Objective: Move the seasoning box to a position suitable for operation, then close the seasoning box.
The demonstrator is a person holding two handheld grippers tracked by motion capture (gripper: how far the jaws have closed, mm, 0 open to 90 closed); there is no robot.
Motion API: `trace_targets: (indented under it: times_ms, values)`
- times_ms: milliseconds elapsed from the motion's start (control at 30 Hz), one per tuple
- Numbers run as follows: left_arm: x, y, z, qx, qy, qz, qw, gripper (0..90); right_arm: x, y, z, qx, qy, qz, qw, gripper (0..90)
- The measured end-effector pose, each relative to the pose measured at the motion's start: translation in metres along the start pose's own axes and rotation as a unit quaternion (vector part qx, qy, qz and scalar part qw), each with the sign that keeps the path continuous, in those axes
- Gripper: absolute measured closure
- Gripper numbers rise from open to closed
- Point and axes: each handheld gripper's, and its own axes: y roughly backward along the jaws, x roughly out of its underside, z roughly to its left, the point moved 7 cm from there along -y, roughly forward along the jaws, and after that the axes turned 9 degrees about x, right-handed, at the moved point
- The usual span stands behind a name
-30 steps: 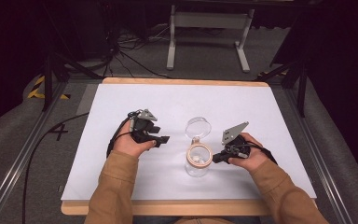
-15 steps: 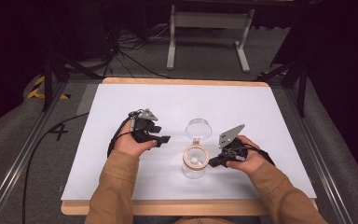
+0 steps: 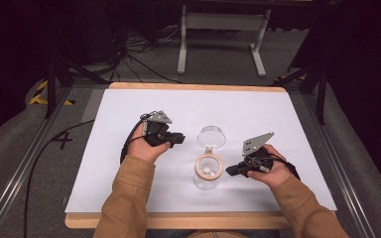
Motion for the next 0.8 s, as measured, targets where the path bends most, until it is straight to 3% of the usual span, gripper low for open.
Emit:
trace_targets:
  times_ms: [233,300,433,600,800]
  values:
    - [-0.009,-0.006,-0.003,-0.005,-0.003,-0.027,0.9996,89.8,-0.005,0.011,0.005,-0.003,-0.009,-0.025,0.9996,90.0]
    - [-0.014,-0.013,-0.007,0.008,-0.002,-0.054,0.9985,89.8,-0.011,0.016,0.011,-0.017,-0.013,-0.043,0.9989,90.0]
    - [-0.016,-0.024,-0.014,0.02,-0.007,-0.06,0.998,89.8,-0.019,0.019,0.022,-0.026,-0.005,-0.063,0.9977,90.0]
    - [-0.016,-0.027,-0.016,0.019,-0.007,-0.062,0.9979,89.7,-0.027,0.02,0.03,-0.028,-0.005,-0.087,0.9958,90.0]
    - [-0.02,-0.024,-0.018,0.022,-0.02,-0.084,0.996,89.6,-0.04,0.014,0.031,-0.025,-0.048,-0.156,0.9862,90.0]
